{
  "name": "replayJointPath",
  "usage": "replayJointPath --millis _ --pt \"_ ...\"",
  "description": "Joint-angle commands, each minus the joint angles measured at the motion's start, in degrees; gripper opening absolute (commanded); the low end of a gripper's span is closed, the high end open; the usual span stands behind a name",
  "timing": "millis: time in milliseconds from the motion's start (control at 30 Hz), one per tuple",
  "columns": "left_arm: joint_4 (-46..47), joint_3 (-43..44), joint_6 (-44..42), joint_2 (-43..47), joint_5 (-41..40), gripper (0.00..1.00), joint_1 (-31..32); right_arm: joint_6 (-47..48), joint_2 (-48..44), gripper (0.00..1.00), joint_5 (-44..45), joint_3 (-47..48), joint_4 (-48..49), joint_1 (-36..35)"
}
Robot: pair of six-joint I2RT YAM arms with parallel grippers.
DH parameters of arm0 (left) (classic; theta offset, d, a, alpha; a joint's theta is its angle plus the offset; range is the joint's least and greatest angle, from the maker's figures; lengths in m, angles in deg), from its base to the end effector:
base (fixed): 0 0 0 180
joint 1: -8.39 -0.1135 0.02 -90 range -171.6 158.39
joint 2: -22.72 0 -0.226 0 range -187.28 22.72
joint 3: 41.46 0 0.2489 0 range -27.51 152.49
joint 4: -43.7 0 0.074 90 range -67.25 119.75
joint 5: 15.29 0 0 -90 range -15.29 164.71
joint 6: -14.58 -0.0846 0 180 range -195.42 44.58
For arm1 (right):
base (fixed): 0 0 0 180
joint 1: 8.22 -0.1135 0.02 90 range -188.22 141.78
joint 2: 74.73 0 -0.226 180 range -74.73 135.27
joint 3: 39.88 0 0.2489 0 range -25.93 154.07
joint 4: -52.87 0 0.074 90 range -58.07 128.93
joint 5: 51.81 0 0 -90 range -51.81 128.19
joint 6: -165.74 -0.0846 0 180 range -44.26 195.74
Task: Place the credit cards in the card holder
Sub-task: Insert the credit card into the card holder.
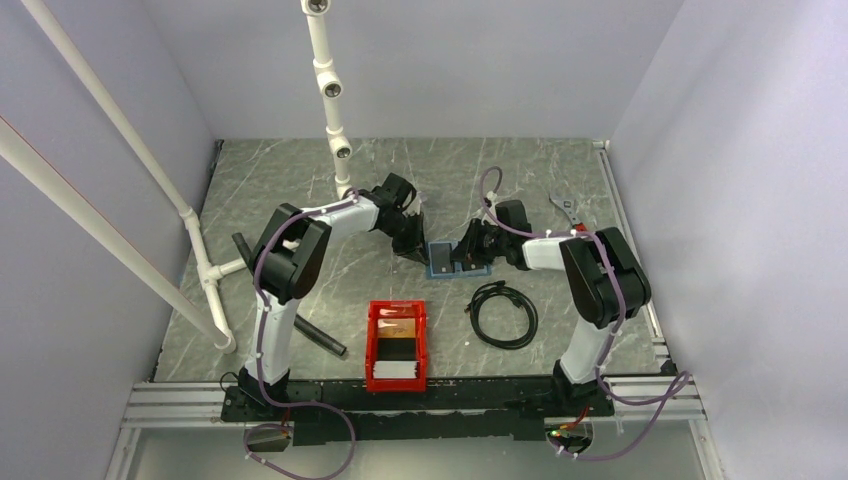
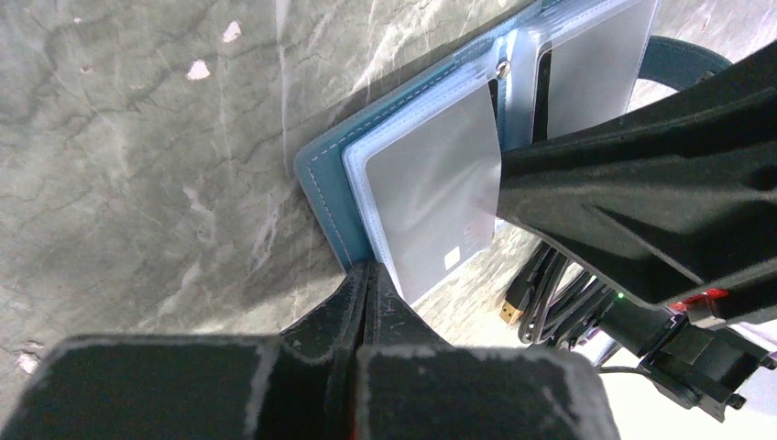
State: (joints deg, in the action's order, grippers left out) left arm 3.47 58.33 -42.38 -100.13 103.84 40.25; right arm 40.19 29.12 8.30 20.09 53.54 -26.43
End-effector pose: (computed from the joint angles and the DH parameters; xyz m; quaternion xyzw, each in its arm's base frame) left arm 0.3503 -0.2662 0.0738 0.0484 0.9422 -0.3264 0.0574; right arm 0.3296 0.1528 0.0595 0.0324 0.8920 0.3846 0.2352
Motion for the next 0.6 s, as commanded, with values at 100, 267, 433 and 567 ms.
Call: replayJointPath --millis 100,267,433,567 --pt "-1.69 1.54 -2.53 0.60 -2.60 0.04 0.41 10.58 -7.86 0.34 7.76 2.72 -14.00 -1.90" --pt "-1.24 0.58 -2.30 1.78 -1.53 0.06 0.12 12.06 -9.97 0.33 8.29 3.07 -16.56 -3.13" --pt "-1.14 0.21 -1.84 3.09 -0.06 0.09 -0.65 10.97 -6.92 0.11 5.81 3.16 -13.60 -3.13" --pt "-0.47 -0.45 -1.09 4.58 1.87 0.11 -1.86 10.81 -4.05 0.00 5.53 4.34 -12.48 -3.12"
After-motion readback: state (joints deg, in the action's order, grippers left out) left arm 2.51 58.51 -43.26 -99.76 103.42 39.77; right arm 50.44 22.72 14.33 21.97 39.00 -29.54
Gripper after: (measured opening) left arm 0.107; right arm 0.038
